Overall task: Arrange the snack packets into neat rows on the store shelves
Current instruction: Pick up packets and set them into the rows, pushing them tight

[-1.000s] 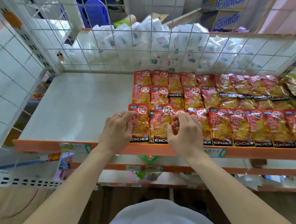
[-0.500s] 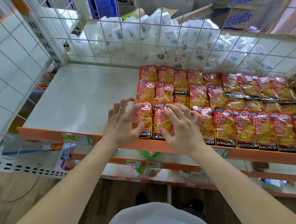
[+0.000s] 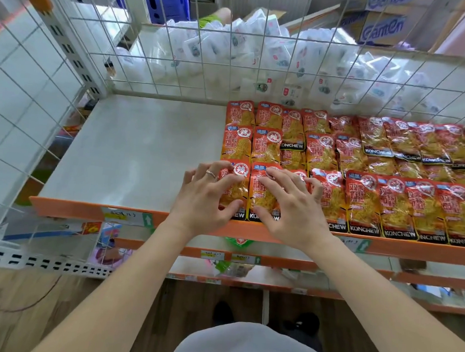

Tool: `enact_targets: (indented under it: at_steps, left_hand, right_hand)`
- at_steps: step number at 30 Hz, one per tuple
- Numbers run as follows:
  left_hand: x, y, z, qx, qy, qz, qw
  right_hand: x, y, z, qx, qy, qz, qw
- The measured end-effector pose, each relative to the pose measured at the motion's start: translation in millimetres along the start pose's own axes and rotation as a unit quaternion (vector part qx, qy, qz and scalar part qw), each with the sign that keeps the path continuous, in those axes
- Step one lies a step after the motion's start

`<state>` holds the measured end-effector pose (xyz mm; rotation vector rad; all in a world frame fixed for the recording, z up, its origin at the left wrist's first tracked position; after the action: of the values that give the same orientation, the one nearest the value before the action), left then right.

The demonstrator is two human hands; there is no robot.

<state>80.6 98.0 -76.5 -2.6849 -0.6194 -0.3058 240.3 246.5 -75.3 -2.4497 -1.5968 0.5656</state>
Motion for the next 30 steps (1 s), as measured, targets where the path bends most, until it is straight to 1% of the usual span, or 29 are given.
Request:
enact_targets:
  at_steps: [9, 17, 22, 26, 30]
  left_hand:
    - [3.8, 0.7, -1.1, 0.015, -0.001, 0.0, 1.0]
    - [5.1, -1.0, -0.8, 0.006, -0.015, 0.0, 1.0]
    - [4.5, -0.9, -1.0, 0.005, -0.008, 0.009, 1.0]
    - [6.8, -0.6, -1.3, 0.02, -0.015, 0.016, 1.0]
    - [9.4, 0.6, -3.6, 0.052, -0.032, 0.014, 0.998]
  right_hand:
    - [0.5, 0.8, -0.1, -0.005, 0.001, -0.006, 1.0]
    - [0.0, -2.1, -3.0, -0.046, 0.015, -0.013, 0.999]
    - [-0.3, -0.7, -4.3, -0.04, 0.002, -0.021, 0.999]
    - [-0.7, -0.3, -4.0, -0.041, 0.013, -0.02, 0.999]
    - [-1.6, -0.1, -3.1, -0.037, 0.021, -0.03, 0.999]
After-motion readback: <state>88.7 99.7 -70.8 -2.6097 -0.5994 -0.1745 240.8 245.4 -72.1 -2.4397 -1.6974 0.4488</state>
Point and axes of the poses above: each hand's wrist, its own y-axis away from the middle knuckle, its own z-axis out of the palm, x = y × z, the point moved 1 cm from there along -y, towards the middle knuckle, and after that the axes turned 8 degrees about x, right-handed, at the moved point
